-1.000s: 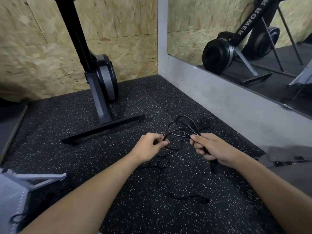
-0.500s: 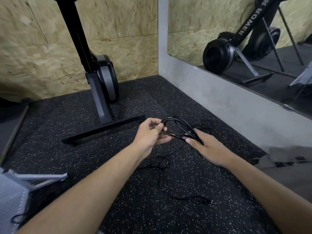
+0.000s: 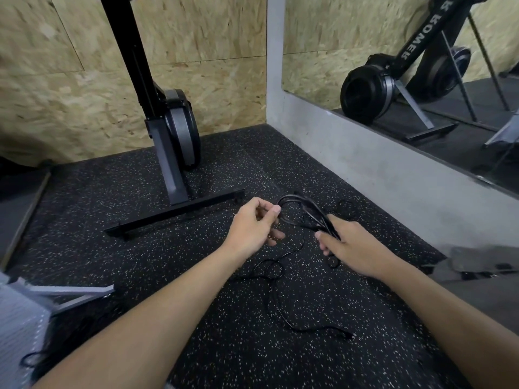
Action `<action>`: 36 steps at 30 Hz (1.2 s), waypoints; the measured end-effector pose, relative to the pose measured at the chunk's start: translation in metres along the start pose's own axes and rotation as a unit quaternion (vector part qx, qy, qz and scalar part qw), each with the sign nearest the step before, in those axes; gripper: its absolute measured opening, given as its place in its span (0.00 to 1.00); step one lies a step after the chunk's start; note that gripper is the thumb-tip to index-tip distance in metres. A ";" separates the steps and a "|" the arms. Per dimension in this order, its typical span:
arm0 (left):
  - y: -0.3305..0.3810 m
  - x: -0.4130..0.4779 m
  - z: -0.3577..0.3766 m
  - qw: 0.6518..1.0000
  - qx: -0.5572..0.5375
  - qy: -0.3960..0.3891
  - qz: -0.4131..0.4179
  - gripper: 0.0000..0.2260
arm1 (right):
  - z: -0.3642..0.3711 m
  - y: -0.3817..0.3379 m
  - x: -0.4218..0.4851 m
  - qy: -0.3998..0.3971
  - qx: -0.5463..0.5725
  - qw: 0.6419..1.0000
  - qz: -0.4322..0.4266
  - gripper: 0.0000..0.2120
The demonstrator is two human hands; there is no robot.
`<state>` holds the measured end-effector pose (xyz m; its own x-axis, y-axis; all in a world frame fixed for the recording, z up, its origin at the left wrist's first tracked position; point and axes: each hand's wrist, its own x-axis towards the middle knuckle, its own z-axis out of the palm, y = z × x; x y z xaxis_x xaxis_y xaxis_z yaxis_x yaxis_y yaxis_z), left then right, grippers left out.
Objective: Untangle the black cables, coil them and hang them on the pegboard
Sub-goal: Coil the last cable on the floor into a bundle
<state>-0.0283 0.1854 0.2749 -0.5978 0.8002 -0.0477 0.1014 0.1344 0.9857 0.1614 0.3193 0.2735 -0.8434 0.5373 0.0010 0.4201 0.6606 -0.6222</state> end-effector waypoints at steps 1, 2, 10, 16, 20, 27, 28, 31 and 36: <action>-0.001 0.000 0.001 1.000 -0.007 -0.004 -0.004 0.09 | -0.001 -0.002 0.000 0.017 0.025 1.000 0.005 0.07; -0.002 -0.001 0.003 1.000 -0.009 -0.015 -0.012 0.09 | -0.003 -0.005 0.000 0.035 0.045 0.998 0.008 0.09; -0.023 -0.006 0.027 0.943 0.210 -0.259 0.026 0.30 | -0.013 -0.034 0.002 0.062 0.083 0.993 -0.061 0.12; -0.028 -0.005 0.034 0.920 0.253 -0.294 0.062 0.16 | -0.018 -0.045 0.002 0.056 0.175 0.980 -0.070 0.13; -0.044 0.001 0.024 0.915 0.283 -0.283 0.053 0.07 | -0.020 -0.037 0.003 0.092 0.213 0.972 -0.024 0.13; -0.050 0.009 0.002 0.879 0.404 -0.247 0.059 0.03 | -0.022 -0.006 0.013 0.170 0.151 0.970 0.089 0.15; -0.049 0.011 -0.003 0.878 0.411 -0.238 0.054 0.02 | -0.023 0.000 0.013 0.168 0.130 0.972 0.101 0.15; -0.042 0.013 -0.009 0.876 0.428 -0.196 0.108 0.03 | -0.020 0.012 0.011 0.104 0.054 0.983 0.142 0.13; -0.017 0.005 0.006 0.859 0.398 -0.143 0.290 0.04 | -0.006 0.008 0.006 -0.012 -0.001 0.989 0.145 0.22</action>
<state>-0.0286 0.1906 0.2566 -0.0551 0.9630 0.2637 0.8950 -0.0694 0.4406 0.1617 0.3302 0.2732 -0.6954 0.6914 -0.1956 0.6457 0.4819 -0.5923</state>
